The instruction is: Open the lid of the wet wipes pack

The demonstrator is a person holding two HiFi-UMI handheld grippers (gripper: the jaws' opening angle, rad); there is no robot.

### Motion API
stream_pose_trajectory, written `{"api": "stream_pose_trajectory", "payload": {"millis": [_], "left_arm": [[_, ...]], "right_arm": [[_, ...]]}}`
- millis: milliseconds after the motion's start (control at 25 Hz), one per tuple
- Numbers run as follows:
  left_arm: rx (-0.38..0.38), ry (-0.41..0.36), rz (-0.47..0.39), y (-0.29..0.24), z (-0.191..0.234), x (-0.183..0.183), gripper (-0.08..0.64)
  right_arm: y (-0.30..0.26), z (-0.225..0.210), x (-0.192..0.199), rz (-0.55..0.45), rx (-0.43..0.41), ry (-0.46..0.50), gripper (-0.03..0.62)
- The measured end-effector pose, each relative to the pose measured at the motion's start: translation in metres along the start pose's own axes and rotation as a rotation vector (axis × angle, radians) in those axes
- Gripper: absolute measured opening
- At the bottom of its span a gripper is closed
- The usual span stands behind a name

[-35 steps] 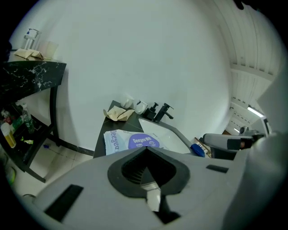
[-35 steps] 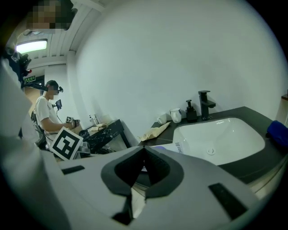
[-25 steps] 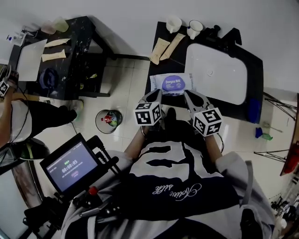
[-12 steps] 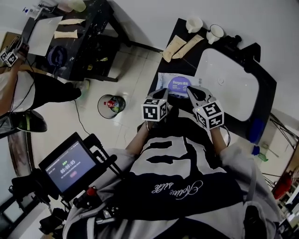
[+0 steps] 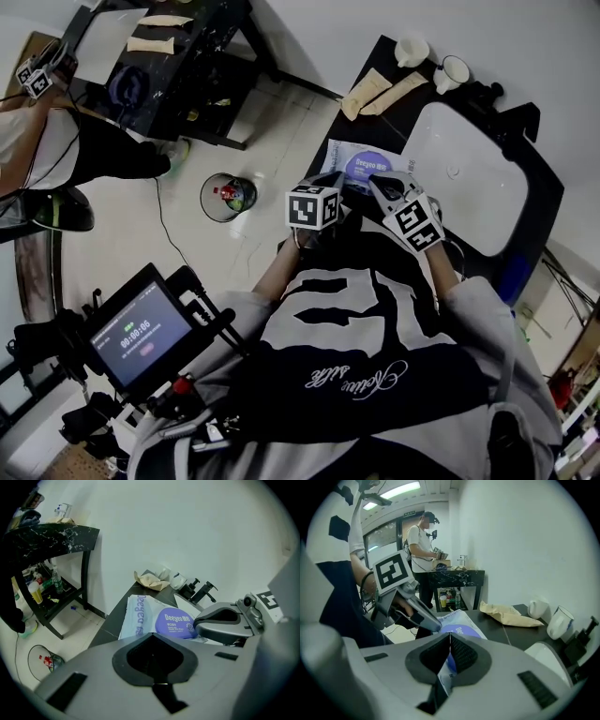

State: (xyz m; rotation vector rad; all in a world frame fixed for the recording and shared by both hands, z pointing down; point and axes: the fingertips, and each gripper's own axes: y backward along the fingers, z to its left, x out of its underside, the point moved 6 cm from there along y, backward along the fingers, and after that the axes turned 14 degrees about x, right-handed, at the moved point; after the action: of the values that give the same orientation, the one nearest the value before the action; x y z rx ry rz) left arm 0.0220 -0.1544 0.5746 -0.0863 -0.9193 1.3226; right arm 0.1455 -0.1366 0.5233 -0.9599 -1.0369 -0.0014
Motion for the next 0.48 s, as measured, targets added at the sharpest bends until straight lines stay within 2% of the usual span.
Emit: {"api": "stream_pose_trajectory", "payload": {"millis": [40, 80, 120, 480], "left_arm": [[0.001, 0.003, 0.001, 0.000, 0.000, 0.000, -0.002], [0.000, 0.001, 0.001, 0.000, 0.000, -0.001, -0.002], [-0.004, -0.004, 0.001, 0.000, 0.000, -0.001, -0.002], [-0.014, -0.040, 0.027, 0.001, -0.001, -0.002, -0.002]], "right_arm": [[-0.002, 0.001, 0.000, 0.009, -0.017, 0.019, 0.004], [-0.005, 0.003, 0.000, 0.022, -0.036, 0.042, 0.064], [-0.007, 0.004, 0.000, 0.035, -0.052, 0.070, 0.077], [-0.019, 0.016, -0.003, 0.091, -0.080, 0.464, 0.077]]}}
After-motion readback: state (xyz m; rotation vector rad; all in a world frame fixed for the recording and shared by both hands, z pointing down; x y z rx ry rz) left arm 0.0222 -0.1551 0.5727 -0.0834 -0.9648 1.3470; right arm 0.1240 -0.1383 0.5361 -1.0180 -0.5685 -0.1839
